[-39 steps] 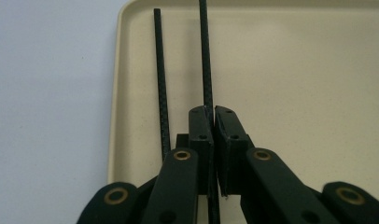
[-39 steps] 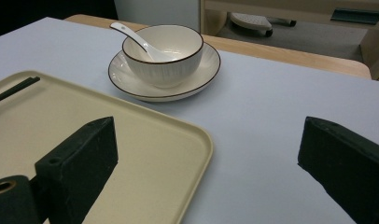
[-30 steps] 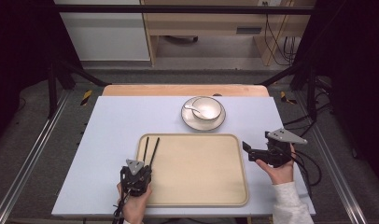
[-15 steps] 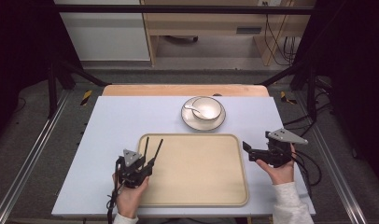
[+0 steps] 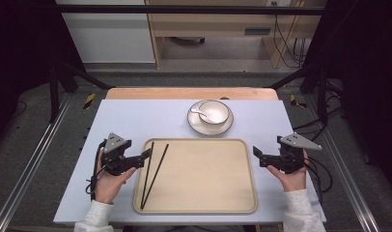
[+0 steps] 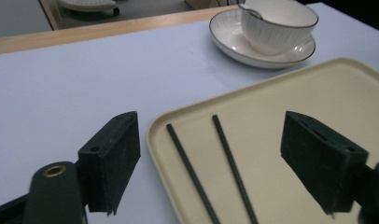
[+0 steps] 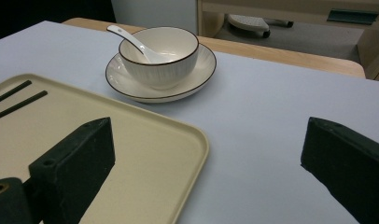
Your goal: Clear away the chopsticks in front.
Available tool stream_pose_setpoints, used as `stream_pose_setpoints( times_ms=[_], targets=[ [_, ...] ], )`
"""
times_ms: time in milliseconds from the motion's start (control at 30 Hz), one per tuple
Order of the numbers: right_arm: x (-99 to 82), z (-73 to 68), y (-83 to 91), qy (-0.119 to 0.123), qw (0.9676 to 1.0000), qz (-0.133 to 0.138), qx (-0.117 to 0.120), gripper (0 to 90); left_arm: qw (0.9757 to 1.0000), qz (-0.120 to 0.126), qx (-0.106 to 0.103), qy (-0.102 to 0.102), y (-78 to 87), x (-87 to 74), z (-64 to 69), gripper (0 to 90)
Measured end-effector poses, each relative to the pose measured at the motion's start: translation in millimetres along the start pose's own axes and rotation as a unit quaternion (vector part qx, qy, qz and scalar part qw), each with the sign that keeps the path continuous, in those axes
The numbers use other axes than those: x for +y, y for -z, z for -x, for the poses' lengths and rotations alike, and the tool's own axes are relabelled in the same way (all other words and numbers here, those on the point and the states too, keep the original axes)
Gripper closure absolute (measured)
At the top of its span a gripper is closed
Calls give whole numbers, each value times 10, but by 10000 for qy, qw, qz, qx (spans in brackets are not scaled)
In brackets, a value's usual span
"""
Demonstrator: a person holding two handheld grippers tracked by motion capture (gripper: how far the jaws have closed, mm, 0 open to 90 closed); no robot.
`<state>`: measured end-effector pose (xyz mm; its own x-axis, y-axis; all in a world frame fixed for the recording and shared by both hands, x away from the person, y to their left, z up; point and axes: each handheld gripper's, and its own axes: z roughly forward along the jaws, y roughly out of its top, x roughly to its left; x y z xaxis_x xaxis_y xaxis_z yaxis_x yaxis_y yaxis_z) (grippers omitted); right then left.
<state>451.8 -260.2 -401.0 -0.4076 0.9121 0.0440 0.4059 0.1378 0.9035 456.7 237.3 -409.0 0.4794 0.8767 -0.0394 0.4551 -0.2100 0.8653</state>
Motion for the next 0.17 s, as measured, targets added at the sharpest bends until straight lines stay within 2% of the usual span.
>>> stream_pose_setpoints(
  times_ms=[33,167],
  targets=[
    [-3,9,2,0,10000,2,-9,33,9999,-15,72,-68,6,-29,-39,171],
    [-8,22,6,-32,10000,-1,-36,33,9998,-66,152,116,37,-121,-204,141]
  ],
)
